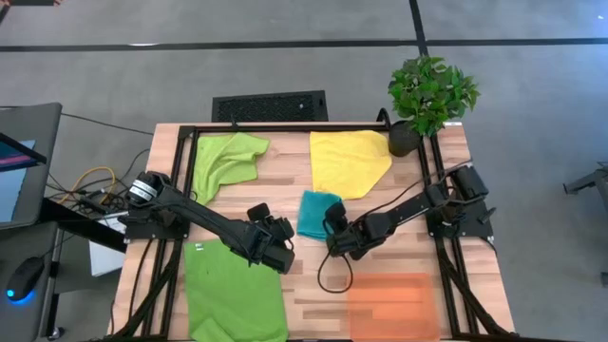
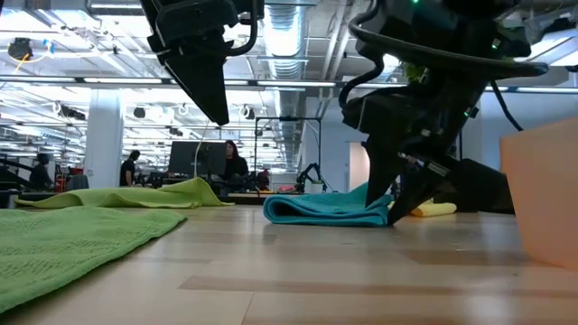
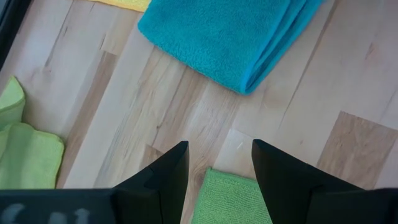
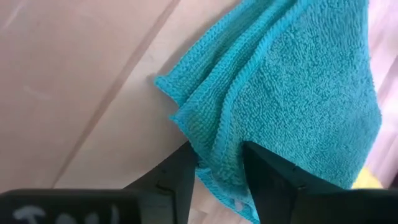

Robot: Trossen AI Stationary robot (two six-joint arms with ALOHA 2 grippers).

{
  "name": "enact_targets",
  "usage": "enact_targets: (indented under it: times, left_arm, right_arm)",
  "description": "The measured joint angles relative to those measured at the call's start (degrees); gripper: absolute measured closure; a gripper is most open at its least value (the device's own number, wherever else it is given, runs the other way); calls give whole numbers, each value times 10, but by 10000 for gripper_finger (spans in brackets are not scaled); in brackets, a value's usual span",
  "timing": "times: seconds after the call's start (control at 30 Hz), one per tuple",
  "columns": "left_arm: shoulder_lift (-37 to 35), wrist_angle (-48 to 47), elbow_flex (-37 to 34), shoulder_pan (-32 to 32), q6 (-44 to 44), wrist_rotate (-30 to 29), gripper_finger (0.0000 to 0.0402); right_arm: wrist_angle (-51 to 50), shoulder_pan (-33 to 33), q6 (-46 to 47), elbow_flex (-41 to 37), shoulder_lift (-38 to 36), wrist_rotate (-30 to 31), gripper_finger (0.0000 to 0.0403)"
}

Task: Fold microfiber towels
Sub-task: Put the folded blue microfiber towel into the orange bin

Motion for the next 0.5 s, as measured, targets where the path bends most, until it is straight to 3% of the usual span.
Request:
enact_targets:
  times: [0.1,0.27,0.5]
  left_arm:
    - [0,0,0,0,0,0,233]
    - [0,0,0,0,-2,0,233]
    - [0,2,0,0,-2,1,233]
  right_arm:
    - [-6,1,22,-1,-5,-1,288]
    - [-21,-2,67,-2,-4,-15,383]
    - [-36,9,107,-2,-16,-40,393]
